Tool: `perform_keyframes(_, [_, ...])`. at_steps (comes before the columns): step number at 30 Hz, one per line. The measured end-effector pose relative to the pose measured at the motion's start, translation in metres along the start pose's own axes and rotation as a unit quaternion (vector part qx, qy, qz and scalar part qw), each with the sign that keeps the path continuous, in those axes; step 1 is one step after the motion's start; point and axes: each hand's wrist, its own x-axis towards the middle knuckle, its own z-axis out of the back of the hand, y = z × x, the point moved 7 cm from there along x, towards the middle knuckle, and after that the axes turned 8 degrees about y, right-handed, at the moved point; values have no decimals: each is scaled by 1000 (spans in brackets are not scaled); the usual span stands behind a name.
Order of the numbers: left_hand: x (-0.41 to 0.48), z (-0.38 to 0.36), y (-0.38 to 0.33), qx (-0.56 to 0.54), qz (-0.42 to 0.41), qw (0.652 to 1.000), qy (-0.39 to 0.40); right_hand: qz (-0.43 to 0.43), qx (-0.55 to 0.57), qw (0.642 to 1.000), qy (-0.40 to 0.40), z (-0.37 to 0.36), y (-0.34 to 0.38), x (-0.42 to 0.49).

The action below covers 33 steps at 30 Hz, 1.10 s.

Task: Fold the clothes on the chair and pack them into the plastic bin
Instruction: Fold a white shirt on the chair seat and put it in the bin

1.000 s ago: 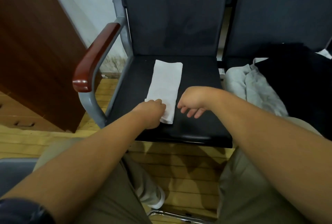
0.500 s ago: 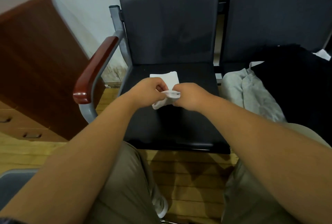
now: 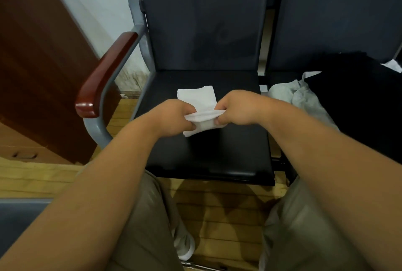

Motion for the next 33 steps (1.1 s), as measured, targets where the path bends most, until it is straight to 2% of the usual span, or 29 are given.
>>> perform_keyframes(3, [-11,-1,2,-89,-7,994,62,16,-6,999,32,1,3,-10])
perform_keyframes(6, [-21,4,2,-189,-23,977,98,28,37,998,29,9,5,-15])
perform_keyframes(10, [-14,17,19,-249,-5,968,36,23,107,994,-10,17,0,-5])
perform_keyframes(14, [10,18,37,-229,34,973,-28,-3,100,994,-35,15,-5,24])
perform_keyframes(19, [45,18,46,-146,76,983,-85,-31,84,995,-46,15,-13,60])
perform_keyframes(26, [86,-1,63,-37,138,989,-32,-64,70,995,-26,-3,-31,105])
perform_keyframes(33, [104,-13,69,7,135,991,18,-98,-32,994,31,-18,-35,126])
